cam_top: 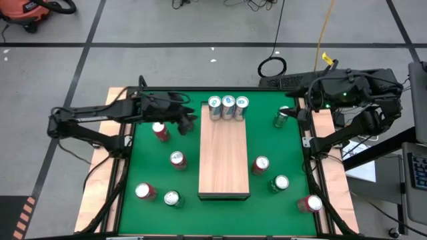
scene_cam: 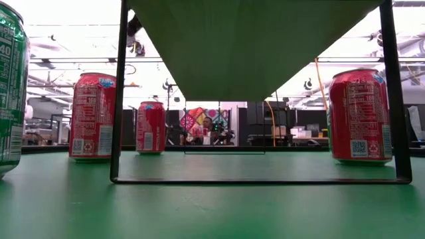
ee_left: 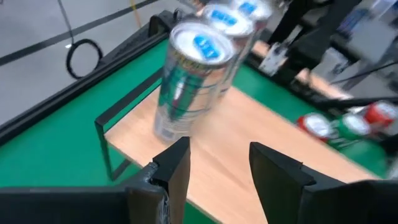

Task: Place canned beverage on shelf
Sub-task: Put the orange soda can on the shelf

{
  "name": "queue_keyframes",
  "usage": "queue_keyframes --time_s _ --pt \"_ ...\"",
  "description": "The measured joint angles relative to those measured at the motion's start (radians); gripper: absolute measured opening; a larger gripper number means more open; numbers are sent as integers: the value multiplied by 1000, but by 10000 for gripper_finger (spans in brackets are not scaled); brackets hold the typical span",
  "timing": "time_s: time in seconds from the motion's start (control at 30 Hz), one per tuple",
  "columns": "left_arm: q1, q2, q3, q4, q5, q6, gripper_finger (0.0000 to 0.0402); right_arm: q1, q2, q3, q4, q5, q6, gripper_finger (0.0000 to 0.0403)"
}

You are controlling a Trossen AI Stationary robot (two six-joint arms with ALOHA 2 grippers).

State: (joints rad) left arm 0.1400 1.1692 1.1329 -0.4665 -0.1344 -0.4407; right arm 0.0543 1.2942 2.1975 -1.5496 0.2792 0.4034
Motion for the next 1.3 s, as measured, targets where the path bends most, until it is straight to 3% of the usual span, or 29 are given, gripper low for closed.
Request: queue_keyframes --time_s 0.23,0.5,0.73,1.3 --pt "-92 -84 0 -48 -1 -52 164 0 9 0 -5 -51 64 302" --pt "-233 -93 0 -63 -35 -120 164 44 24 -67 -11 -122 122 302" --pt "-339 -93 0 -67 -160 -180 164 75 24 -141 -21 -126 139 302" --pt "-340 -91 0 -119 -217 -174 164 75 -2 -398 -20 -118 120 302"
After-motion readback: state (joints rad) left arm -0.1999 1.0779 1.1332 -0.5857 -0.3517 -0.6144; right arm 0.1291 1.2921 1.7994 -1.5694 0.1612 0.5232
